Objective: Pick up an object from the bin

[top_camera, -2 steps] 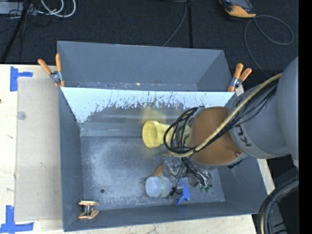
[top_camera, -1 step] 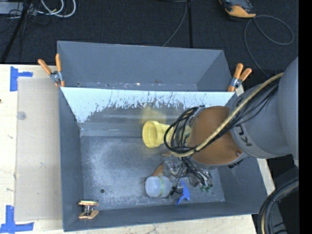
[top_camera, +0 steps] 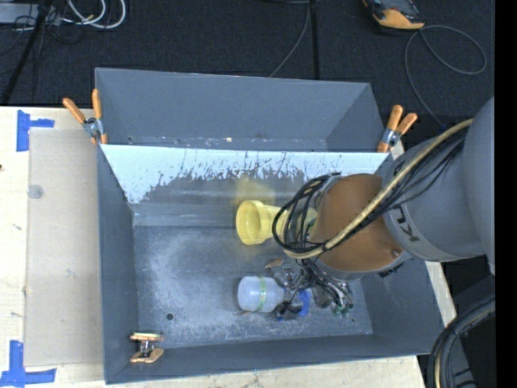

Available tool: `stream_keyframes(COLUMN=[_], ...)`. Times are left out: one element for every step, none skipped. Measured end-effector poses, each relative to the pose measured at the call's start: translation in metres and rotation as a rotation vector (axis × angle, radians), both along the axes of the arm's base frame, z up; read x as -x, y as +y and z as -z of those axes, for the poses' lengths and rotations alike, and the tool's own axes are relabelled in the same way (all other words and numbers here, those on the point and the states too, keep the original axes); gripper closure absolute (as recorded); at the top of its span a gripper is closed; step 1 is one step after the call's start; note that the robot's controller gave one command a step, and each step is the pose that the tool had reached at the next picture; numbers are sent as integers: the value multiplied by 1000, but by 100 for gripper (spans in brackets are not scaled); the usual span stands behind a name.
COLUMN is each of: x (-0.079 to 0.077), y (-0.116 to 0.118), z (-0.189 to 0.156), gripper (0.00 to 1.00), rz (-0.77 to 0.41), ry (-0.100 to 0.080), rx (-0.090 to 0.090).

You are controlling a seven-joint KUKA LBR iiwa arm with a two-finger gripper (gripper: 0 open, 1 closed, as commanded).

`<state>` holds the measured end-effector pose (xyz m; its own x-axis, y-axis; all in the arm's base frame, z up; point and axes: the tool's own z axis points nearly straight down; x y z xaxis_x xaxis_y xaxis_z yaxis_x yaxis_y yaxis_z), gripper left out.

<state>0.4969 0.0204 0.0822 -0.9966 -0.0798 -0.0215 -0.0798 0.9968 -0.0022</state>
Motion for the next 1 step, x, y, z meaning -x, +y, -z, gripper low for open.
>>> stream_keyframes(x=[2], y=[0], z=[-3], gripper=[100], rz=[-1], ry=[6], rx=[0])
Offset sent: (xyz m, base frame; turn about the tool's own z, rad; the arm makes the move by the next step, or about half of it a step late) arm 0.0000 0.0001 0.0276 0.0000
